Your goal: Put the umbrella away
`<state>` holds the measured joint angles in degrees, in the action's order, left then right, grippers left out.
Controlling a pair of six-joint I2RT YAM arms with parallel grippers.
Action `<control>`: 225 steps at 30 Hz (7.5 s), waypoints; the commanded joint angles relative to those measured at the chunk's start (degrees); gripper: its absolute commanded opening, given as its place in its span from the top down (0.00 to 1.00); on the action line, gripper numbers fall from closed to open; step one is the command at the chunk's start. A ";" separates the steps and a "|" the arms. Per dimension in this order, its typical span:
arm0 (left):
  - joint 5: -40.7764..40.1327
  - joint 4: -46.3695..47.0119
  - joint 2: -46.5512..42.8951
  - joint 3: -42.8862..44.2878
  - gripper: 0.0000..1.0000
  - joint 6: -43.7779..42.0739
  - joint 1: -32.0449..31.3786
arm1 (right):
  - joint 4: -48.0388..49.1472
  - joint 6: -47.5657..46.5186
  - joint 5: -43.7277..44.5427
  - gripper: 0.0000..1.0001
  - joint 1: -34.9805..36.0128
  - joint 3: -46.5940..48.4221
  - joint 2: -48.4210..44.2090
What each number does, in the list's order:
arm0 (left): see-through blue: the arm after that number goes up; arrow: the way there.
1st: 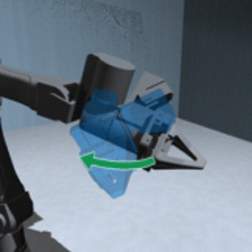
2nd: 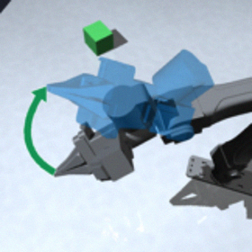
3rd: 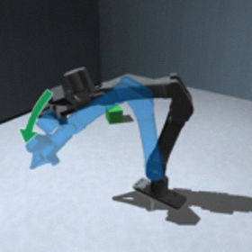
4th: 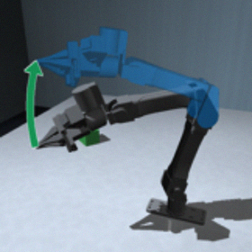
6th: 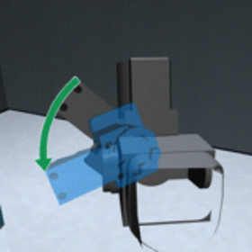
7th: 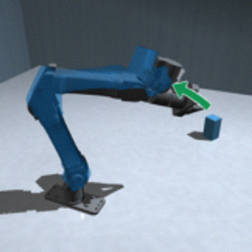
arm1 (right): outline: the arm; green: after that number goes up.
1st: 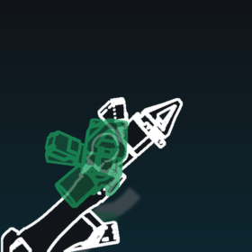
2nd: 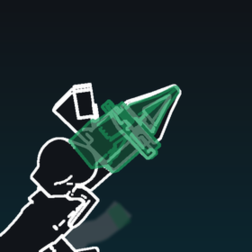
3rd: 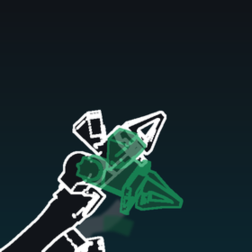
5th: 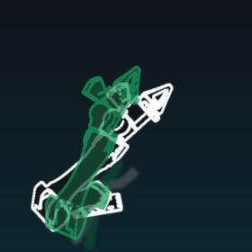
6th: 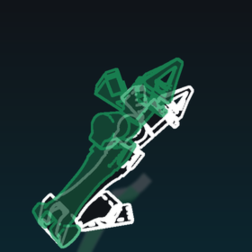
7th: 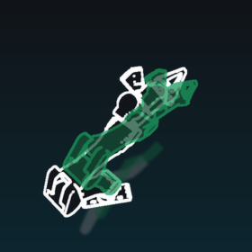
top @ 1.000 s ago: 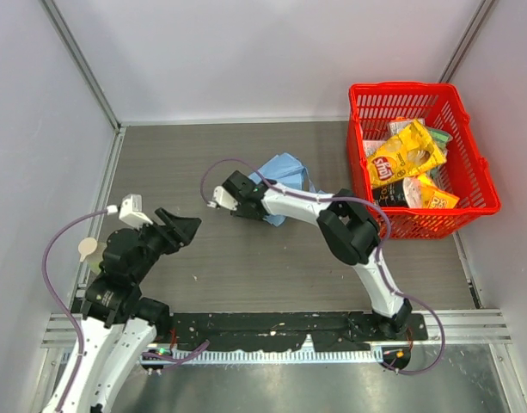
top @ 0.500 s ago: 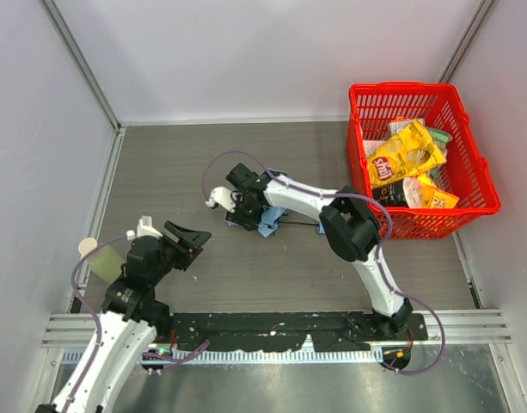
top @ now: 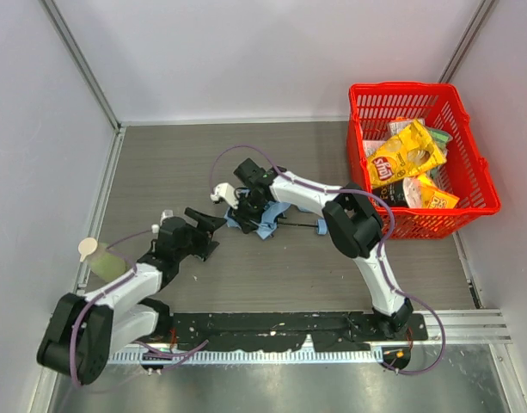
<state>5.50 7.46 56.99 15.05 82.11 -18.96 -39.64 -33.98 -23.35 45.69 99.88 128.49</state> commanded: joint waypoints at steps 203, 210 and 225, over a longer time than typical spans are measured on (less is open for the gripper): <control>3.38 -19.49 -17.54 11.48 0.08 -26.63 -6.08 | 18.89 33.44 13.36 0.38 10.91 -35.18 -41.54; -3.55 -28.38 -14.37 20.36 0.22 -36.65 -14.43 | 19.68 48.10 4.56 0.40 9.24 -38.96 -52.62; -16.82 -23.38 0.04 31.34 0.29 -37.62 -25.51 | 9.55 61.91 32.18 0.34 -5.77 -44.75 -65.66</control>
<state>-3.53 -19.05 54.89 41.34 46.28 -43.55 -32.58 21.21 7.18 48.86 59.31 61.54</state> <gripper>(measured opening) 0.761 0.683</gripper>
